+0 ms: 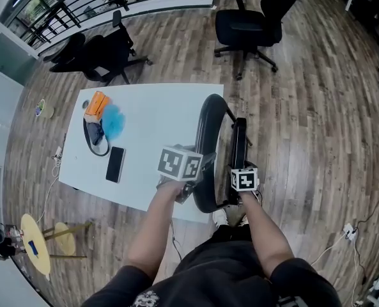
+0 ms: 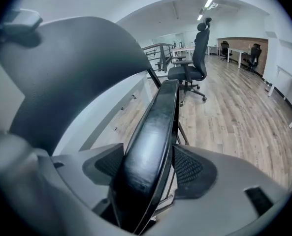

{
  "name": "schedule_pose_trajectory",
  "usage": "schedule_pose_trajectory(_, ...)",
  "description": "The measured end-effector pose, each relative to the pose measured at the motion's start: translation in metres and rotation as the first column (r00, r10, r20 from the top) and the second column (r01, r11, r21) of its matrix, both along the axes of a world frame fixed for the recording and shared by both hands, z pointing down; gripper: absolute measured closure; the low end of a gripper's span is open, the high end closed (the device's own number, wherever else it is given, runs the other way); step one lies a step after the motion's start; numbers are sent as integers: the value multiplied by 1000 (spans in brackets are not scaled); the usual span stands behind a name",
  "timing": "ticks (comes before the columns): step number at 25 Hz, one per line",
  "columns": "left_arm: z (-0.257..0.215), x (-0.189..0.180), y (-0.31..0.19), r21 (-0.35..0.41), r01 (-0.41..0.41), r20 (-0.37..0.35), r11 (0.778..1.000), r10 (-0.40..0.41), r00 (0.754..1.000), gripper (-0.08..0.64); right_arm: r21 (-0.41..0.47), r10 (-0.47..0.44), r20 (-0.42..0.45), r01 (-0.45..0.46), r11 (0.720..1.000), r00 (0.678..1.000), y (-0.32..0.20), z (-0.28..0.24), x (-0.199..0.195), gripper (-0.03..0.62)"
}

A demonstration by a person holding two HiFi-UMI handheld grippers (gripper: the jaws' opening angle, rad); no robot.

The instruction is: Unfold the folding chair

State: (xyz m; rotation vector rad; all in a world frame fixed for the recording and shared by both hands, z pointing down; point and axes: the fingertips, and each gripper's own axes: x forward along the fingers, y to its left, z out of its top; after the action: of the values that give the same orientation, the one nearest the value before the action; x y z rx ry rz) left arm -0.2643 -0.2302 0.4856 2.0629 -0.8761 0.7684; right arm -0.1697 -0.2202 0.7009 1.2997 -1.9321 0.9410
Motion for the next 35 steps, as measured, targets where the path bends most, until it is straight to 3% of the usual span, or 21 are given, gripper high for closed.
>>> schedule_pose_trajectory(6,3,2,0,-11,-2,-54,1000,1,999,391,-13,53,10,-53,999,999,6,2,42,285)
schedule_pose_trajectory(13,14,15,3,-18,0,-68,1000,-1,998,391,-32,96,24,-95,995,995,16,13,109,300)
schedule_pose_trajectory(21,27,44,-2,-34,47,-37,998,-48,998,411,-50,114,302,-104,993,946,17,33,166,301)
schedule_pose_trajectory(24,32,59,-2,-45,74,-15,996,-75,997,419,-68,135,362,-119,991,922,18,41,195,301)
schedule_pose_trajectory(26,38,70,-1,-54,93,0,994,-93,996,423,-96,168,413,-141,985,895,22,49,218,301)
schedule_pose_trajectory(29,44,87,0,-61,106,33,993,-104,994,426,-122,195,541,-153,981,818,22,53,249,301)
schedule_pose_trajectory(35,62,111,-4,-65,184,104,981,-177,979,426,-140,152,701,-75,987,697,21,67,292,299)
